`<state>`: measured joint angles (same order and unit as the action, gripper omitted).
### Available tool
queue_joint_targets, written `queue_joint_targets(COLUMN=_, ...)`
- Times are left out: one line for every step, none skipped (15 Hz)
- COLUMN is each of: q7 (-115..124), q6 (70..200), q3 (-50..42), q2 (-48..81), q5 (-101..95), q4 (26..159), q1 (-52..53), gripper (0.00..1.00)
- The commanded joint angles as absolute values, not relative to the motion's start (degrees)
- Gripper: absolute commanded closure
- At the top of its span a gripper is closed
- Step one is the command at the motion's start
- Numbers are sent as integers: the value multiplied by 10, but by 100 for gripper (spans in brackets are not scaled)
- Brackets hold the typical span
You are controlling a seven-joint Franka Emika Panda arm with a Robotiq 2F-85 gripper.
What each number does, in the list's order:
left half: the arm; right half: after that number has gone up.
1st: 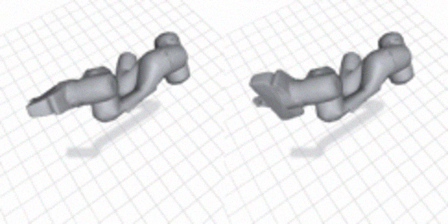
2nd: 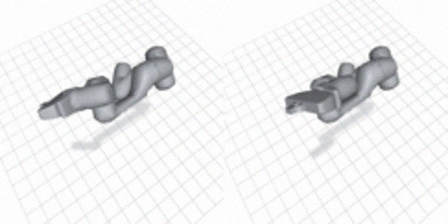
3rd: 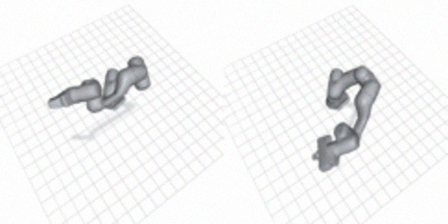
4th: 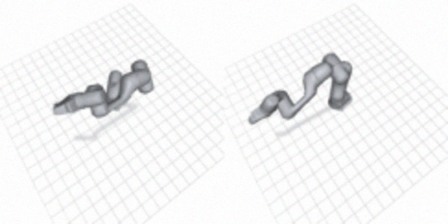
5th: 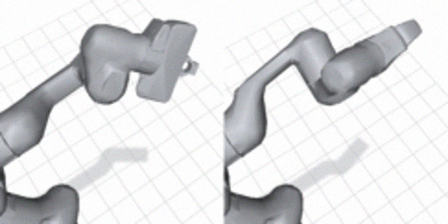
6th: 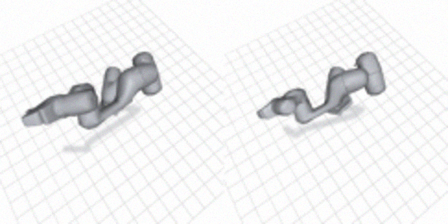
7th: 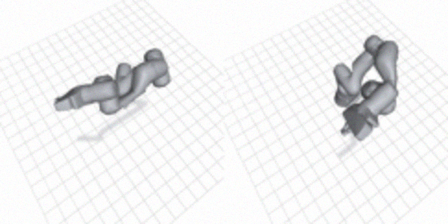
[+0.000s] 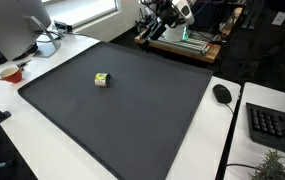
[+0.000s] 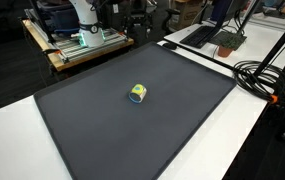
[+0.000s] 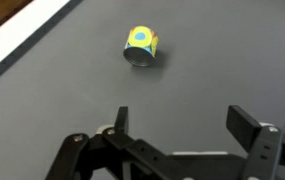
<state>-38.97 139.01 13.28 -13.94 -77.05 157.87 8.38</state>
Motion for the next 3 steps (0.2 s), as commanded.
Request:
queue_joint_targets(q7=-385, q6=1382, q3=116, q2=-158, q5=-775, q4=1576, q1=112, gripper=0)
queue_joint_targets(q7=-385, q6=1378, q3=116, q2=-177, q5=-775, q4=1573, q1=122, gripper=0)
queue_joint_targets(q7=-385, q6=1375, q3=117, q2=-189, q5=-776, q4=1572, q1=128, gripper=0)
